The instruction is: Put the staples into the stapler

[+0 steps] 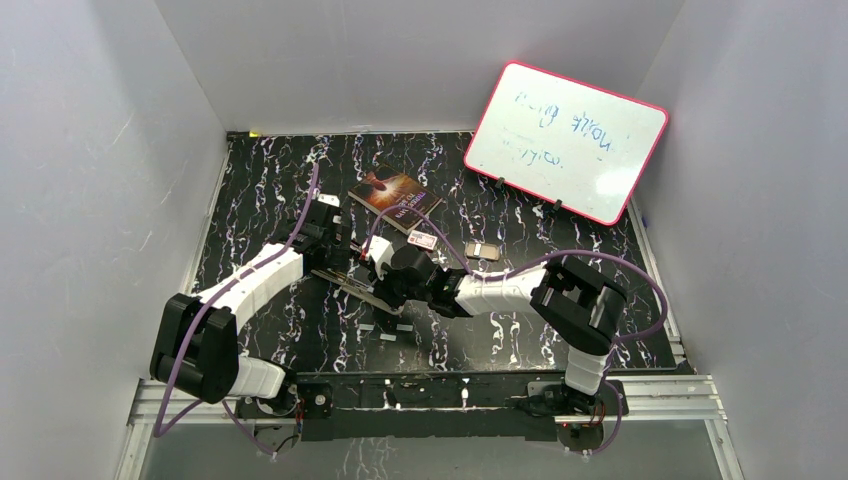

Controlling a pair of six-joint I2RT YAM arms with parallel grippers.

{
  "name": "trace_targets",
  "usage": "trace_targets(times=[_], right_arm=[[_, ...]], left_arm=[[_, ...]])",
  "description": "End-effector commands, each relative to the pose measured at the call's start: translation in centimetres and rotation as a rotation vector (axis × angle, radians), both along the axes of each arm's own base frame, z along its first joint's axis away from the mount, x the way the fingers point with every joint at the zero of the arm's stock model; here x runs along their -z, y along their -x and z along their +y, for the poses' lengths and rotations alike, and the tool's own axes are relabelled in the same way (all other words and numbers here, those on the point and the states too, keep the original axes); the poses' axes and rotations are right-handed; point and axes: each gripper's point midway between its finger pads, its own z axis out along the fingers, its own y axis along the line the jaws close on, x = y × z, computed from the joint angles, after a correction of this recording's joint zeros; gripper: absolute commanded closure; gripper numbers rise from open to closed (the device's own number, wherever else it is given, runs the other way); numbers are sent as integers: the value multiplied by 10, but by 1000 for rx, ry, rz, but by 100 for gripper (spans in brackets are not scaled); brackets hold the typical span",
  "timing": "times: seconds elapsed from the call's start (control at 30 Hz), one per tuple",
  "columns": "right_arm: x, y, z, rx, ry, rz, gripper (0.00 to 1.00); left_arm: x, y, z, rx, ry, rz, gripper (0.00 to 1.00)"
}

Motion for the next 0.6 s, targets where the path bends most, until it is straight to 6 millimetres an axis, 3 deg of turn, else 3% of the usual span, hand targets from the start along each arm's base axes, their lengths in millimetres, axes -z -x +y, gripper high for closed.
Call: trace_targets(times=[0.0, 0.57], right_arm=[[-4, -1, 9, -6, -9, 3, 100], [5, 4, 3, -36, 39, 8, 100]], left_arm=[[2, 4, -1, 14, -4, 13, 11], [3, 4, -2, 21, -4, 14, 11]])
